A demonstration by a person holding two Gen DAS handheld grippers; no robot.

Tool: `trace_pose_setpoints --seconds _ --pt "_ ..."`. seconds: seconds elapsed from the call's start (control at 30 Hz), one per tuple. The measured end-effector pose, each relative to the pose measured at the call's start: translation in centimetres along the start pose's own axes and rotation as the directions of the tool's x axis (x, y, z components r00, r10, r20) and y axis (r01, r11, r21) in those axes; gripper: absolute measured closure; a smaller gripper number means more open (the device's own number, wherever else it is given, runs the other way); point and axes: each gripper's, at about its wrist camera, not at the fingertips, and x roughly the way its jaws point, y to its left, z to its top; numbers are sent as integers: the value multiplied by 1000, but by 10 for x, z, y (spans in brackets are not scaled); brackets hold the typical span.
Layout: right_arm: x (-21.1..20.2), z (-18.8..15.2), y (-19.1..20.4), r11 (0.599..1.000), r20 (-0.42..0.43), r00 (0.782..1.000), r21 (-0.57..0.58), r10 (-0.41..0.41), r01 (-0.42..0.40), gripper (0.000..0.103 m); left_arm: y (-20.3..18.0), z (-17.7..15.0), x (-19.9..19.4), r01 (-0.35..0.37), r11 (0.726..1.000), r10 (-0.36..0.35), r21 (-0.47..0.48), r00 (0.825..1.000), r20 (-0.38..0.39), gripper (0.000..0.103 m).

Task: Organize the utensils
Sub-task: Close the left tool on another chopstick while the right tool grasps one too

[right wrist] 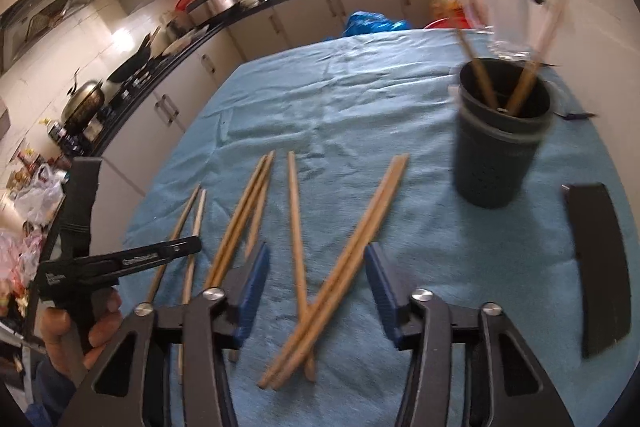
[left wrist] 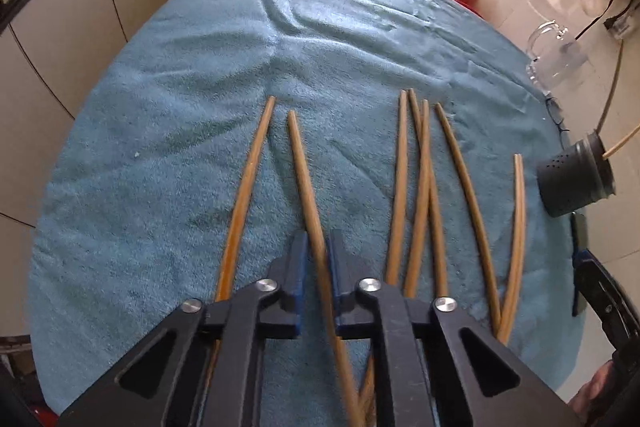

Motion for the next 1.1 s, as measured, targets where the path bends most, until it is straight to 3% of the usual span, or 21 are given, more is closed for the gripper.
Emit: trace_pose_setpoints --seconds 0.1,0.3,0.57,0.63,0.77,0.9,1.1 --pt "25 14 17 998 -71 997 -69 0 -5 61 3 2 0 18 1000 -18 -4 1000 -8 96" --pt "87 39 31 991 -198 979 -129 -48 23 65 4 2 0 30 999 -29 15 1000 -7 96" --pt "134 55 34 984 -267 957 -163 -116 74 68 4 12 4 42 999 -42 18 999 -15 96" --pt "138 57 35 981 -260 956 -170 -131 88 71 4 17 6 42 999 -42 9 999 -18 96" --pt "141 60 37 973 -250 954 -195 -168 120 94 1 25 11 31 999 -31 10 1000 -3 96" --pt "133 62 28 989 -241 964 -128 -108 79 96 0 23 4 56 998 -56 26 998 35 96" --pt "70 65 28 997 -71 997 -82 7 -13 96 1 17 -45 98 994 -106 52 979 176 96"
